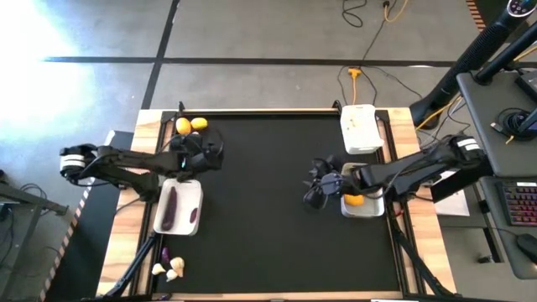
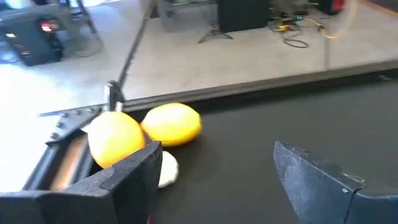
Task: Sort produce into baskets
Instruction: Put the garlic into the top white bin
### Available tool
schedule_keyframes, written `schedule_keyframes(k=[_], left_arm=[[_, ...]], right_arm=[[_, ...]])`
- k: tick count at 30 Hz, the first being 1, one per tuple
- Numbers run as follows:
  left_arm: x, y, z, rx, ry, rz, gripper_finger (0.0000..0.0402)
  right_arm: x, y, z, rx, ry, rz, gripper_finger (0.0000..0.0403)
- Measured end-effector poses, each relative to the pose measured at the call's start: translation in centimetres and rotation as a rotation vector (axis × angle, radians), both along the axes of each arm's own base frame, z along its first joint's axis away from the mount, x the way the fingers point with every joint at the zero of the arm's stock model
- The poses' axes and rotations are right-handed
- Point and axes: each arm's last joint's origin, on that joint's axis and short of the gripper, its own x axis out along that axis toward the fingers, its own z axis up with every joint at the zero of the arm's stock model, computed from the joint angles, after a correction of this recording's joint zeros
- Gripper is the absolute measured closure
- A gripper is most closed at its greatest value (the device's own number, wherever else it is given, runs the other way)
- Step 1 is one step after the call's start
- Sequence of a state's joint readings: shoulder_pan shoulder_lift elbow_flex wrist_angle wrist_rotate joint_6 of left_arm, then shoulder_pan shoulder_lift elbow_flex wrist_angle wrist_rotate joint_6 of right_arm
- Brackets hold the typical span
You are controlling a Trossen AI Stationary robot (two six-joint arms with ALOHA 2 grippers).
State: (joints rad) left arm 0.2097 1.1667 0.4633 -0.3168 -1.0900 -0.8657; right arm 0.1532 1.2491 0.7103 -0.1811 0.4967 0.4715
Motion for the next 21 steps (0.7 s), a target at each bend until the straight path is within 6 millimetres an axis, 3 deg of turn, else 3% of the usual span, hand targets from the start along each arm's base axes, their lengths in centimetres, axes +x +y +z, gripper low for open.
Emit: schedule_keyframes(k=[9,15,21], left_arm=[[0.6,2.3,2.0,-0.026,0.004,0.056,0.0111],[0.4,3.2,1.4,-0.150,-0.060,0.061,0.0111],[-1.2,6.1,1.3,-0.304,-0.130,0.145,0.0111]], right_arm=[[1.9,1.1,-2.5,0.000,0.001,0.031,0.0216],[2.1,4.1,-4.4,-0.025,0.049,0.138,0.0216],[2.2,7.0,-5.9,-0.138,0.039,0.204,0.0216]])
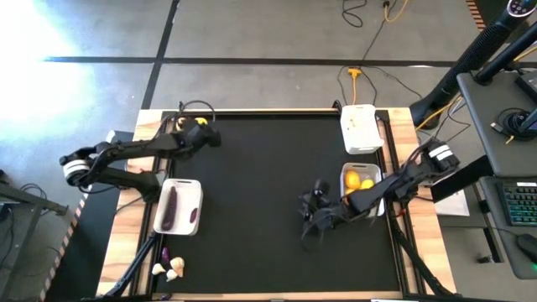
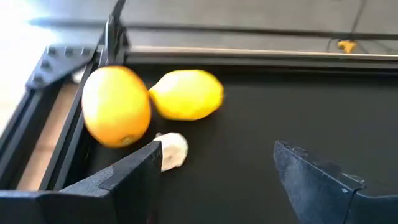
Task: Sort produce into baskets
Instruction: Put the garlic into the top white bin
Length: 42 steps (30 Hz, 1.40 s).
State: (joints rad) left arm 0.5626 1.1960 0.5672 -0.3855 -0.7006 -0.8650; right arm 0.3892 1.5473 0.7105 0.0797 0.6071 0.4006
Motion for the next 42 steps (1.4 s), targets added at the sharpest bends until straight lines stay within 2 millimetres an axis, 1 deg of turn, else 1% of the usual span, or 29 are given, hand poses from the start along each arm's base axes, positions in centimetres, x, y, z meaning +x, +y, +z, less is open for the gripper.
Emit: schedule_keyframes(k=[2,5,11,18,21,25,28,33,37,42], left_arm=[[-0.4,1.1,-0.2,-0.048,-0.033,0.036,0.0111],[-1.1,2.7,-0.9,-0.132,-0.043,0.079,0.0111],[-1.5,5.1,-2.2,-0.207,0.028,0.161,0.0111],[0.1,7.4,-3.3,-0.260,0.079,0.181,0.0111],[0.9,8.2,-4.2,-0.300,0.099,0.175,0.0111],[1.7,8.8,-5.2,-0.352,0.167,0.178,0.0111],[2.3,9.0,-5.4,-0.366,0.219,0.169,0.0113],[3.6,8.2,-5.2,-0.344,0.273,0.107,0.0129],[4.3,7.4,-5.3,-0.344,0.252,0.082,0.0160],[4.8,6.4,-5.7,-0.347,0.264,0.048,0.0215]], right_arm=[[0.2,0.4,-0.1,-0.035,-0.006,0.045,0.0216],[0.6,0.7,0.2,-0.042,-0.045,0.078,0.0216],[0.8,0.8,0.6,-0.068,-0.055,0.107,0.0216],[0.8,0.7,0.7,-0.088,-0.052,0.115,0.0216],[0.8,0.7,0.7,-0.093,-0.050,0.118,0.0216],[0.8,0.6,0.6,-0.093,-0.043,0.117,0.0216],[0.7,0.6,0.6,-0.093,-0.039,0.116,0.0216],[0.7,0.6,0.5,-0.094,-0.032,0.115,0.0216],[0.6,0.6,0.5,-0.092,-0.032,0.114,0.0216],[0.6,0.6,0.4,-0.086,-0.033,0.108,0.0216]])
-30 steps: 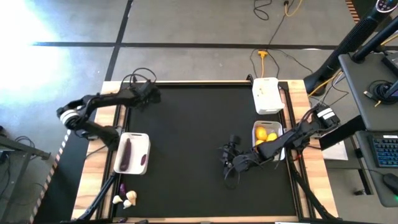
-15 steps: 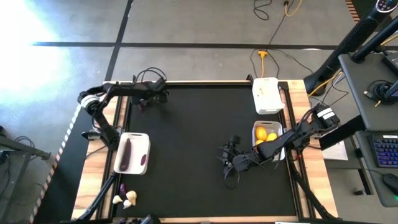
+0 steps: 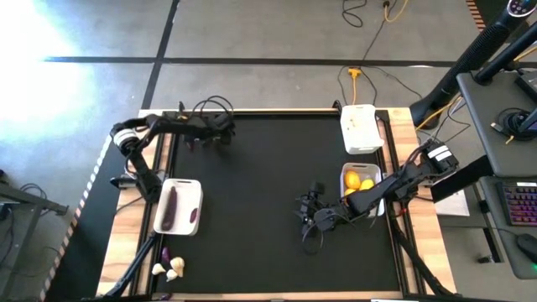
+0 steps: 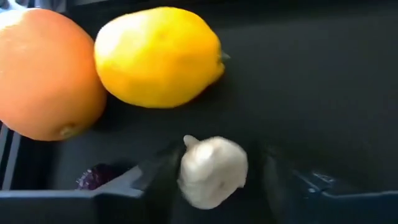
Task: Sort produce into baskets
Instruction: Put the garlic into the top white bin
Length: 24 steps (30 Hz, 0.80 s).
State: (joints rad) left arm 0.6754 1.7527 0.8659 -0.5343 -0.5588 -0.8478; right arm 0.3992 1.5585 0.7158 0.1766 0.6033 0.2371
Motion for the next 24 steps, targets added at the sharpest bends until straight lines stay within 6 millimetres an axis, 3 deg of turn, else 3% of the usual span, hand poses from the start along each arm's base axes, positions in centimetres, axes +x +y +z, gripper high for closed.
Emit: schedule_keyframes(k=[9,17,24], left_arm=[[0.8,-1.5,-0.3,0.014,0.036,-0.077,0.0298],[3.3,-4.0,-0.3,0.037,-0.014,-0.229,0.0297],[7.3,-8.4,0.1,0.046,-0.199,-0.475,0.0296]], right_arm=[[0.0,0.0,-0.4,-0.008,0.016,0.001,0.0216],[0.0,0.0,-0.5,-0.012,0.023,0.002,0.0216],[0.0,0.0,-0.5,-0.013,0.022,0.003,0.0216]])
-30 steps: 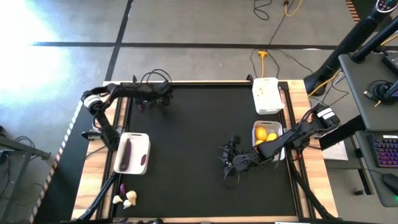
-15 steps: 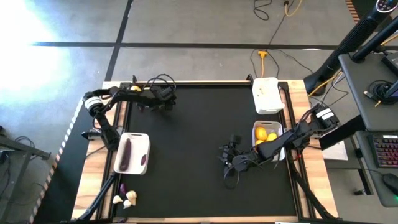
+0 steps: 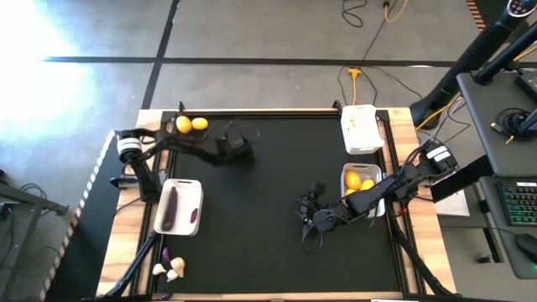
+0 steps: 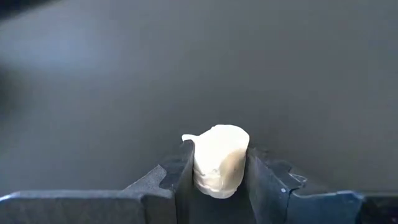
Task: Sort produce into baskets
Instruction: Put the garlic into the top white bin
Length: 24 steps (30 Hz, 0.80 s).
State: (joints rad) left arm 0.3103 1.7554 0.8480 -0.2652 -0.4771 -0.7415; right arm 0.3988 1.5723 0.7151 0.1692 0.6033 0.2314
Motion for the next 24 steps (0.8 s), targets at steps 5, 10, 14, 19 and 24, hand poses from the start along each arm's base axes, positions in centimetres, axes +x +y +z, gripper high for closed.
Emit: schedule_keyframes(k=[5,10,14,19,24], left_arm=[[2.8,-3.9,0.2,0.014,-0.127,-0.251,0.0295],[5.3,-8.1,-1.0,0.038,-0.225,-0.549,0.0295],[6.9,-10.6,-2.6,0.093,-0.251,-0.647,0.0294],[7.9,-11.7,-4.0,0.129,-0.207,-0.649,0.0273],[8.1,-12.3,-3.1,0.174,-0.176,-0.676,0.0227]], right_arm=[[0.0,0.0,0.0,0.000,0.000,0.000,0.0216],[0.0,0.0,0.0,0.000,0.000,0.000,0.0216],[0.0,0.0,0.0,0.000,0.000,0.000,0.0216],[0.1,-0.2,0.0,-0.005,0.001,-0.004,0.0216],[0.2,-0.6,0.0,-0.010,-0.002,-0.029,0.0216]])
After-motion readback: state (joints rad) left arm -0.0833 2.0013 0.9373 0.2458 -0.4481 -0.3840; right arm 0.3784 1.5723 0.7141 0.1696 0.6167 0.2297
